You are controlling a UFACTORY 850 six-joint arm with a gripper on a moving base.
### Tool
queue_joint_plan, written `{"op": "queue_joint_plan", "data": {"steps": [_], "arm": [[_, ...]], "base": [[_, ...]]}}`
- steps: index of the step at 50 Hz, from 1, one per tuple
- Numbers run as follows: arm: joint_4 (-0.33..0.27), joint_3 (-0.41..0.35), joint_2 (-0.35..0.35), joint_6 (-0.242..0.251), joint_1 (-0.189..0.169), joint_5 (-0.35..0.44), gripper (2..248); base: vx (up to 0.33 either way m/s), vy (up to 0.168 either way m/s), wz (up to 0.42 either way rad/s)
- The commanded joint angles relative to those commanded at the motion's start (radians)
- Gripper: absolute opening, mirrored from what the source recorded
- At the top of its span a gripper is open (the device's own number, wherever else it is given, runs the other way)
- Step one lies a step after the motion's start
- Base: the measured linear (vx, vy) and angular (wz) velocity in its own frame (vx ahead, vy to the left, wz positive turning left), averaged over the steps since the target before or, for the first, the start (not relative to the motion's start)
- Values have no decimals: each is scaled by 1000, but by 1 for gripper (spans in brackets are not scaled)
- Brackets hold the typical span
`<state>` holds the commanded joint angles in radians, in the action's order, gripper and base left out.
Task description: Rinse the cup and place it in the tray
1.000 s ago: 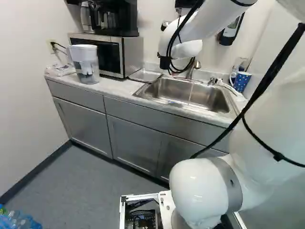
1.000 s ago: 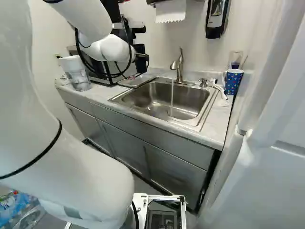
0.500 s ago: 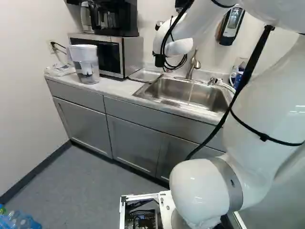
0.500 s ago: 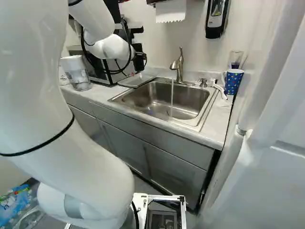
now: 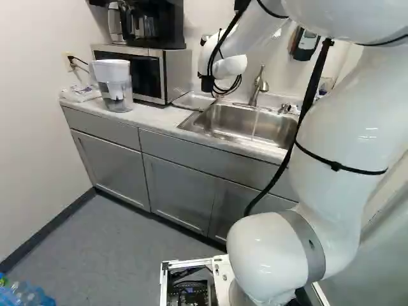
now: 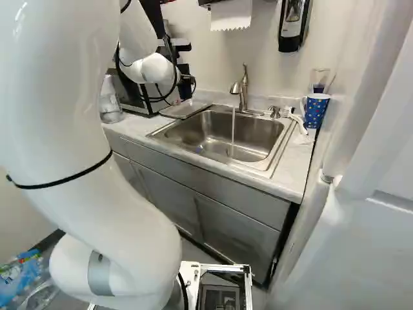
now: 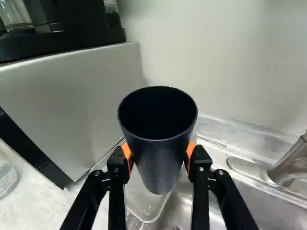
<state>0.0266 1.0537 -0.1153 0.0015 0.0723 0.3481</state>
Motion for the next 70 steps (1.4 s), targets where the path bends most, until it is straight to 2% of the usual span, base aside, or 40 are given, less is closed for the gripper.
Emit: {"op": "queue_joint_plan", "data": {"steps": [26, 70], "arm": [[0, 62, -107, 0, 27, 78, 124], [0, 139, -257, 0, 39, 81, 124]], "base": [[0, 0, 0], [0, 0, 0]]}}
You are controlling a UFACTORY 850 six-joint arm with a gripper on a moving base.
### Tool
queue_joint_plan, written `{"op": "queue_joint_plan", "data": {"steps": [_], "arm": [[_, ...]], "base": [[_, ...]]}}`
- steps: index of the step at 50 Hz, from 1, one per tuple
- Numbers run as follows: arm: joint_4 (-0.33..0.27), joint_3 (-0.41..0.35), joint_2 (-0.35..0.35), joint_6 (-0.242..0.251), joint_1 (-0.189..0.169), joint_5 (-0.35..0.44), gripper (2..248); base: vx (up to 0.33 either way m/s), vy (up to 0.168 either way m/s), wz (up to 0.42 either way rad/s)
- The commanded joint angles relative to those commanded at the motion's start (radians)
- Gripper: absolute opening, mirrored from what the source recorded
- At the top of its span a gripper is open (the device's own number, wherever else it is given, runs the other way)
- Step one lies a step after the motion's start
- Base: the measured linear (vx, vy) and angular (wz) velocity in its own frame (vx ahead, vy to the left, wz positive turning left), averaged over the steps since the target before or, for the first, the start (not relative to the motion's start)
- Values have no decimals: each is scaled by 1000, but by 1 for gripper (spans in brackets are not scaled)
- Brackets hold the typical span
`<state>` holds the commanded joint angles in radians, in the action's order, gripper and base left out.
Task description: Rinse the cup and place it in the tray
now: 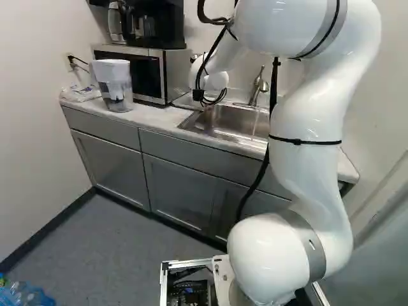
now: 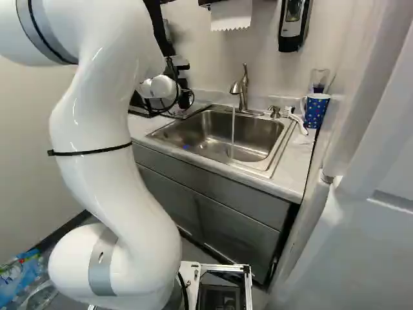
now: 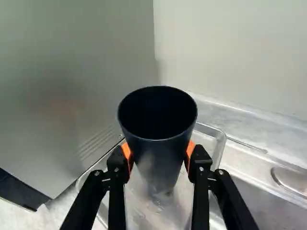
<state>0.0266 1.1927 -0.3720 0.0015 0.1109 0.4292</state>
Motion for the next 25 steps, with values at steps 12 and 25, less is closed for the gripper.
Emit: {"op": "queue_joint_plan", "data": {"steps": [12, 25], "arm": [[0, -4, -14, 0, 0, 0, 124], [0, -4, -14, 0, 0, 0, 124]], "base": [[0, 0, 0], [0, 0, 0]]}}
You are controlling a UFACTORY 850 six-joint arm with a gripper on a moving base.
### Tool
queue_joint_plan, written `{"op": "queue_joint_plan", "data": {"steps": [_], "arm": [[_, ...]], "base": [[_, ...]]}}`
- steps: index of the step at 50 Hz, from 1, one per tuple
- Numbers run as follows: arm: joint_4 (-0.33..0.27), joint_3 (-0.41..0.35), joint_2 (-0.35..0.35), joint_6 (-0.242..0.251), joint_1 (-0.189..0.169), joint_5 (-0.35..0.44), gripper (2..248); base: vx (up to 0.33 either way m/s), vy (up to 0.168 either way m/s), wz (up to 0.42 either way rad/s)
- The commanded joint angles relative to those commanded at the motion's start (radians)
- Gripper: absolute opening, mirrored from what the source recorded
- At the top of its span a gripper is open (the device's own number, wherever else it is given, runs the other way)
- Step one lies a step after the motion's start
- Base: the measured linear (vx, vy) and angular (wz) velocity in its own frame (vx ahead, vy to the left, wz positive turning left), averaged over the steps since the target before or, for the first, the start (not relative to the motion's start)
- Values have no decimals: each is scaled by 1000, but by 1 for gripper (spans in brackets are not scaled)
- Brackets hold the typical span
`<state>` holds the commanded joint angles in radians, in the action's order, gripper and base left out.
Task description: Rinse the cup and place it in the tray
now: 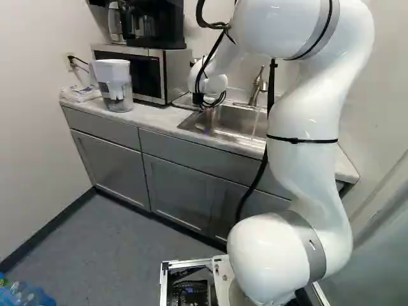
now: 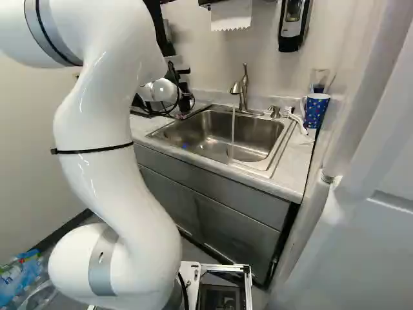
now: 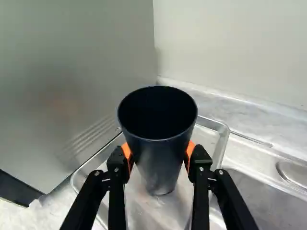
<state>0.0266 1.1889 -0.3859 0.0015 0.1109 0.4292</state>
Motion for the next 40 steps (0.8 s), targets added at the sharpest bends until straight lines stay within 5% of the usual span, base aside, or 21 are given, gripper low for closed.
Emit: {"op": "queue_joint_plan", "data": {"steps": [40], "arm": [[0, 0, 0, 0, 0, -39, 124]], "base": [[0, 0, 0]]}}
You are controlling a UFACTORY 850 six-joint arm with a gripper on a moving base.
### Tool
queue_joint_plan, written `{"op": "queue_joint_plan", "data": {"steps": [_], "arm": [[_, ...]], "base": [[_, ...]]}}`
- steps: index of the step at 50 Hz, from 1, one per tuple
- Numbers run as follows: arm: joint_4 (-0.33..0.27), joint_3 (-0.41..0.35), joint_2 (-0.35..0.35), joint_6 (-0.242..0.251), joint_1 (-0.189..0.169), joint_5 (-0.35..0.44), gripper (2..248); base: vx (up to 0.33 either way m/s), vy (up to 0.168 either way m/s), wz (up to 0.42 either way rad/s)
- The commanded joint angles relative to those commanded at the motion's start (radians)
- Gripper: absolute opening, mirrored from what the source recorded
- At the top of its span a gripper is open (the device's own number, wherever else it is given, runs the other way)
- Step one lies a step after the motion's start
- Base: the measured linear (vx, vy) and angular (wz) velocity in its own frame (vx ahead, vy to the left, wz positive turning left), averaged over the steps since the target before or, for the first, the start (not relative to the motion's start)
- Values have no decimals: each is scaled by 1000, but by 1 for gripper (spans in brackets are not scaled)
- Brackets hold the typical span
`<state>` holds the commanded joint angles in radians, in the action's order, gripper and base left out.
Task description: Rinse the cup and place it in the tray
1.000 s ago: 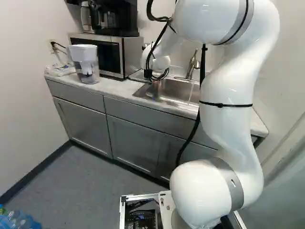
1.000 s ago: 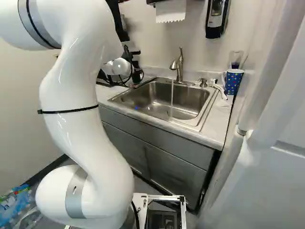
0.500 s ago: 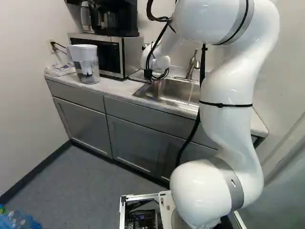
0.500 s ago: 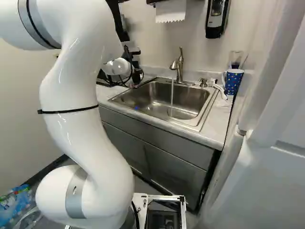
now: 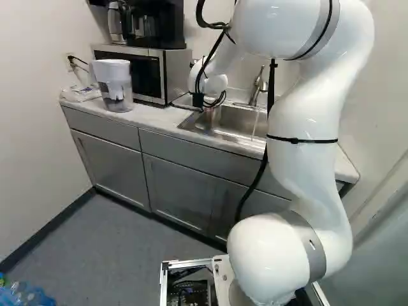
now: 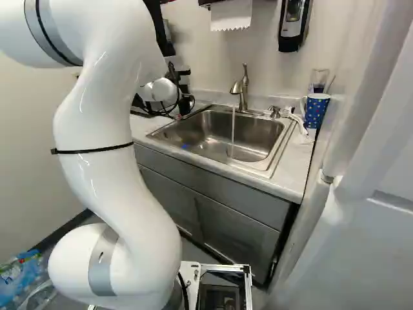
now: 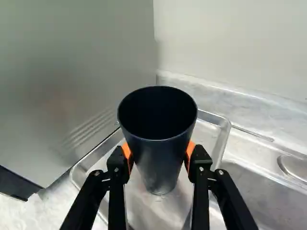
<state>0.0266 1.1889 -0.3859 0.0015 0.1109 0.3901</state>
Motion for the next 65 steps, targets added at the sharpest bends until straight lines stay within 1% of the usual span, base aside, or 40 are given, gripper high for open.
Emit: {"op": "queue_joint_plan", "data": {"steps": [21, 22, 27, 28, 32, 33, 37, 38, 50, 65], "arm": [[0, 0, 0, 0, 0, 0, 124], [0, 0, 0, 0, 0, 0, 149], [0, 0, 0, 0, 0, 0, 149], [0, 0, 0, 0, 0, 0, 182], [0, 0, 0, 0, 0, 0, 182], [0, 0, 0, 0, 0, 0, 217], [0, 0, 0, 0, 0, 0, 217], [0, 0, 0, 0, 0, 0, 247], [0, 0, 1, 0, 0, 0, 247], [0, 5, 20, 0, 0, 0, 247]], "base": [[0, 0, 0], [0, 0, 0], [0, 0, 0], [0, 0, 0], [0, 0, 0], [0, 0, 0], [0, 0, 0], [0, 0, 0], [0, 0, 0], [0, 0, 0]]}}
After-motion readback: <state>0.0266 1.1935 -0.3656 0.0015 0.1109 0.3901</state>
